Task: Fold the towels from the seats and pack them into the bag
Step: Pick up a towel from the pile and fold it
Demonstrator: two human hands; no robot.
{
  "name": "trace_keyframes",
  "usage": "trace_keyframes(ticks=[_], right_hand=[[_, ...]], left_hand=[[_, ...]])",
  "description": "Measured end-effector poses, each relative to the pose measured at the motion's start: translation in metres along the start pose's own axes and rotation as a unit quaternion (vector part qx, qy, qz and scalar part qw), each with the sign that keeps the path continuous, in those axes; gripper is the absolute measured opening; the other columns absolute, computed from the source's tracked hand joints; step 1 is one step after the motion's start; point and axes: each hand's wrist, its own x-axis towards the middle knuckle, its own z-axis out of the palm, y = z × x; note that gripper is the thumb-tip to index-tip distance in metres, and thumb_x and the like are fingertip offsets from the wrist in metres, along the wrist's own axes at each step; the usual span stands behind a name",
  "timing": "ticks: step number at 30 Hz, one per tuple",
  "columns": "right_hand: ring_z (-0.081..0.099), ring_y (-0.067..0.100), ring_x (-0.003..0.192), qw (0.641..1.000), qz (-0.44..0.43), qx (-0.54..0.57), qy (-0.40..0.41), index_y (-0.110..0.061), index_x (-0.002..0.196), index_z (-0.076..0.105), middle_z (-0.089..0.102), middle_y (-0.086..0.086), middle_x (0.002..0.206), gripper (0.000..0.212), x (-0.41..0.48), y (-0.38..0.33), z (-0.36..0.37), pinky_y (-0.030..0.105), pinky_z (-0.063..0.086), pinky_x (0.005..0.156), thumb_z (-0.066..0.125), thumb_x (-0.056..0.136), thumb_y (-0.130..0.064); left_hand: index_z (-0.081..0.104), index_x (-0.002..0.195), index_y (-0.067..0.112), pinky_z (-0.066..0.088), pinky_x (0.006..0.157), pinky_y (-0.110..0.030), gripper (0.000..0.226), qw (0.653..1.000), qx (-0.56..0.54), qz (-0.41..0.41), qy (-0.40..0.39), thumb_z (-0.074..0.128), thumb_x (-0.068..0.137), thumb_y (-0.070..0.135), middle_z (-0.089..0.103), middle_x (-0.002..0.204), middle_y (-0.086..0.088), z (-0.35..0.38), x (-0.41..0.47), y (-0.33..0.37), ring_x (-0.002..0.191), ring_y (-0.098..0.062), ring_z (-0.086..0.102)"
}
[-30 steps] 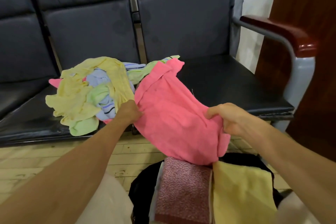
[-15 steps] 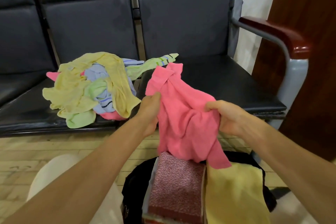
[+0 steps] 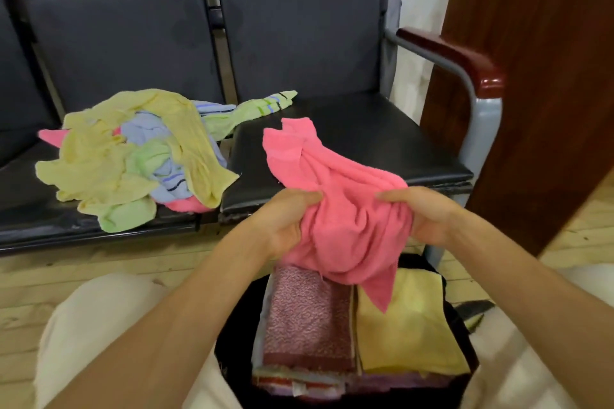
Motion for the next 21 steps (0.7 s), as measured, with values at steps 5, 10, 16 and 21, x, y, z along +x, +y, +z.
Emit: trace_keyframes(ticks=[5,10,16,21], right_hand=[[0.07,0.026,0.093,0.988,-0.121,0.083,-0.045,0.003,0.112,0.067,0.071,0.019,0.105,0.03,-0.033,-0.029,0.011,0.034,0.06,0.074,0.059,0.086,-0.011],[0.071,0.021,0.09,0.94,-0.207,0.264,-0.065,-0.003,0.1,0.073,0.073,0.011,0.096,0.026,-0.054,-0.038,0.002,0.033,0.06,0.075,0.062,0.08,-0.015],[0.068,0.021,0.095,0.969,-0.173,0.149,0.096,-0.011,0.114,0.064,0.071,0.006,0.105,0.026,-0.038,-0.037,-0.008,0.034,0.055,0.072,0.065,0.088,-0.007],[0.067,0.019,0.101,0.956,-0.2,0.161,0.143,-0.015,0.121,0.064,0.07,0.005,0.112,0.035,-0.031,-0.037,-0.012,0.031,0.054,0.074,0.07,0.086,-0.016]], left_hand=[[0.059,0.121,-0.003,0.055,0.085,-0.031,0.03,0.992,-0.036,0.081,-0.086,0.044,0.099,0.013,0.068,0.108,-0.015,0.001,-0.032,0.026,0.095,-0.021,0.067],[0.067,0.114,0.004,0.053,0.093,-0.032,0.031,0.966,-0.183,0.149,-0.103,0.05,0.093,0.019,0.068,0.117,-0.009,-0.013,-0.047,0.047,0.107,-0.017,0.065],[0.067,0.115,0.002,0.057,0.082,-0.029,0.03,0.973,-0.157,0.147,-0.078,0.045,0.096,0.009,0.07,0.109,-0.009,-0.024,-0.039,0.05,0.097,-0.017,0.069],[0.062,0.111,0.004,0.059,0.07,-0.028,0.022,0.986,-0.074,0.149,-0.001,0.046,0.099,0.013,0.073,0.089,-0.004,-0.03,-0.03,0.051,0.079,-0.012,0.071]])
